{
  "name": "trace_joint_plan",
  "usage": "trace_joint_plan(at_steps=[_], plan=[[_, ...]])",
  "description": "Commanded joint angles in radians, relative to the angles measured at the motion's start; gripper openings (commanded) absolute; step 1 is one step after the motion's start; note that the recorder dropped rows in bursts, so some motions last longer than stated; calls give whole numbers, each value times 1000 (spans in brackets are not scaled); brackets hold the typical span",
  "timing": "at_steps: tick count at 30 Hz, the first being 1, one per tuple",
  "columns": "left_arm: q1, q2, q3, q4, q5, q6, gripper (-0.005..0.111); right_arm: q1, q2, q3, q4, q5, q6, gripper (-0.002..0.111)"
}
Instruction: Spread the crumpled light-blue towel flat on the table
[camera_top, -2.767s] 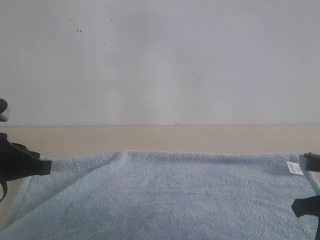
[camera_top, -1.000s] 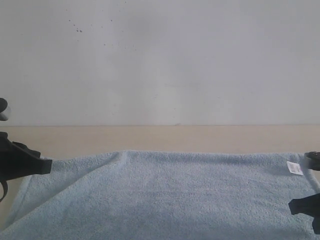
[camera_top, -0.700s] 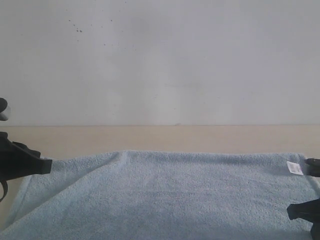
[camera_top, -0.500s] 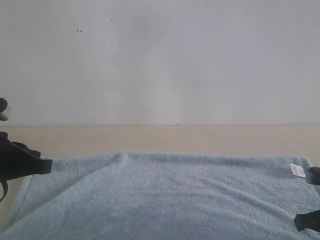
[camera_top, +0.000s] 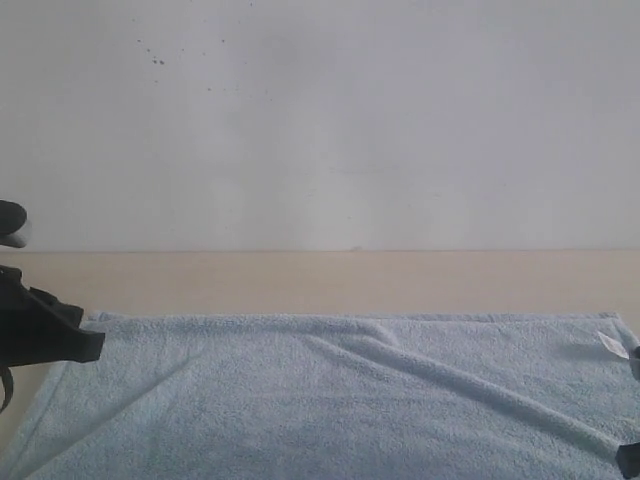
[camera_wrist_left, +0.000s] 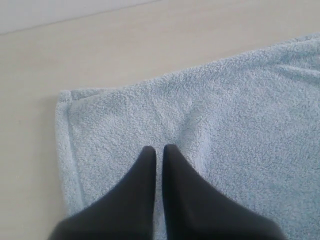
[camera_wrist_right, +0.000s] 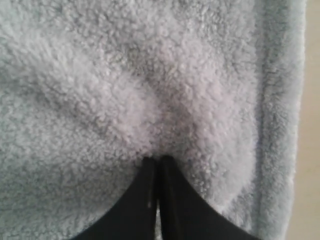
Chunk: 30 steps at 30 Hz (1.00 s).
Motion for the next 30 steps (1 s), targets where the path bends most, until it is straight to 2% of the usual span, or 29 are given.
trace_joint_plan(at_steps=[1,12,16,21,24,27,30], plan=[[2,32,5,11,-12,12,4,-3,-2,4,-178,72,142,1],[2,77,5,94,-21,23,4,-3,-4,4,-218,46,184,1],[2,146,5,94,-55,23,4,-1,-15,4,-71,-57,160,1],[2,200,5,94,-54,23,4,-1,-96,4,337,-102,-183,1],[-12,189,5,90,50,-24,4,13,-115,4,651,-52,-480,1],[-55,183,14,90,195,20,4,71,-113,4,733,33,-622,1],[-118,183,32,90,207,64,4,156,-111,4,689,122,-600,1]])
